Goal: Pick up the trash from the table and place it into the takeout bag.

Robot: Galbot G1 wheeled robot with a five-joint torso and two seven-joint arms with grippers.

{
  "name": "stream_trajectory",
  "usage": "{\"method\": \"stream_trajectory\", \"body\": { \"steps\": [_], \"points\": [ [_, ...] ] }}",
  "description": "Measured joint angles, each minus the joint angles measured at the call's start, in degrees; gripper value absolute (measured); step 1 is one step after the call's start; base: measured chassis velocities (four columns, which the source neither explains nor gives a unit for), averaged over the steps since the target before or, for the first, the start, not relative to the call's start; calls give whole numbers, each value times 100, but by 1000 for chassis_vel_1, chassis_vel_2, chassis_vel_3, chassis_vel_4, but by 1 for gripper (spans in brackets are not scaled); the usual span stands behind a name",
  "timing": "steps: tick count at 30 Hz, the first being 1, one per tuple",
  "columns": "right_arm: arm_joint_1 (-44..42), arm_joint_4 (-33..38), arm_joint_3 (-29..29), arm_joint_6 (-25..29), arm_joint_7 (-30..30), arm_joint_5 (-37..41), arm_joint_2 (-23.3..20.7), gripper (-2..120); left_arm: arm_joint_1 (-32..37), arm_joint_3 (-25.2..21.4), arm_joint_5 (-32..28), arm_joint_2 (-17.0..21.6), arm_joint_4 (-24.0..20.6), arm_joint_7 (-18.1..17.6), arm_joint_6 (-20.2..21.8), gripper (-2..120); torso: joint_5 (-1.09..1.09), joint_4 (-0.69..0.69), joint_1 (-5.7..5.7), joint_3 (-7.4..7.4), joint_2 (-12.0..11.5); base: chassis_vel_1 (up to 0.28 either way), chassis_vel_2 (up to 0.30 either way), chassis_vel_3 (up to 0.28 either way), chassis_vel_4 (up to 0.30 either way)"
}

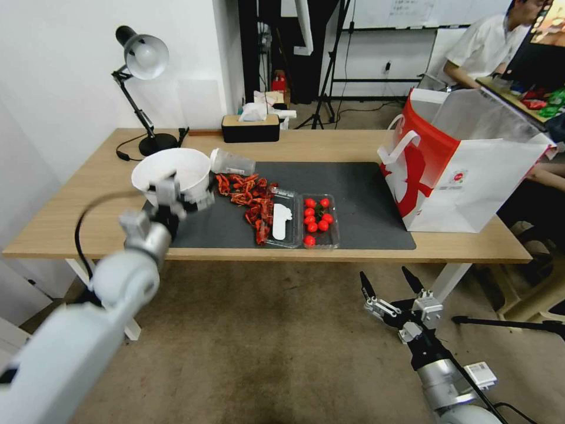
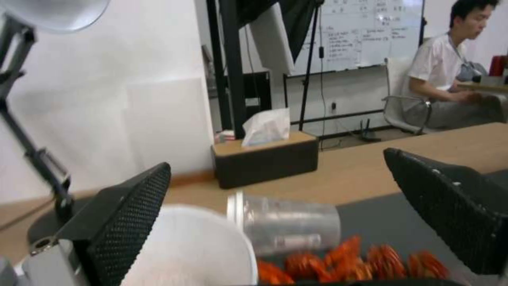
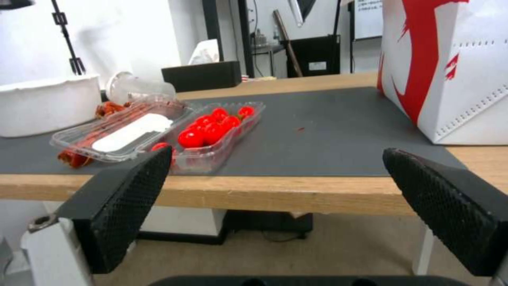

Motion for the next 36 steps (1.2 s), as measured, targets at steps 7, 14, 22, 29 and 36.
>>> {"method": "stream_trajectory", "body": {
  "steps": [7, 14, 22, 29, 36],
  "points": [
    [-112, 86, 133, -16, 7, -16, 57, 100, -2051, 1652, 167, 158, 1622, 1142, -385, 100, -1, -1, 1, 1, 0, 0, 0, 0, 0],
    [-292, 145, 284, -2, -10, -37, 175, 100, -3456, 2838, 717, -223, 3167, 2642, -914, 100, -5, 0, 1, 0, 0, 0, 0, 0, 0],
    [-507, 258, 504, 88, -34, -39, 260, 100, -4764, 3502, 1713, -1069, 5135, 5202, -1454, 100, -1, -1, 0, 0, 0, 0, 0, 0, 0],
    [-571, 272, 535, 139, -47, -39, 293, 100, -5282, 3780, 2870, -1367, 5732, 5678, -1265, 100, -1, 2, -1, -1, 0, 0, 0, 0, 0],
    [-592, 279, 519, 158, -53, -40, 304, 100, -5616, 3817, 4195, -1646, 6208, 5657, -1199, 100, -2, 1, -1, -1, 1, 0, 0, 0, 0]
  ]
}}
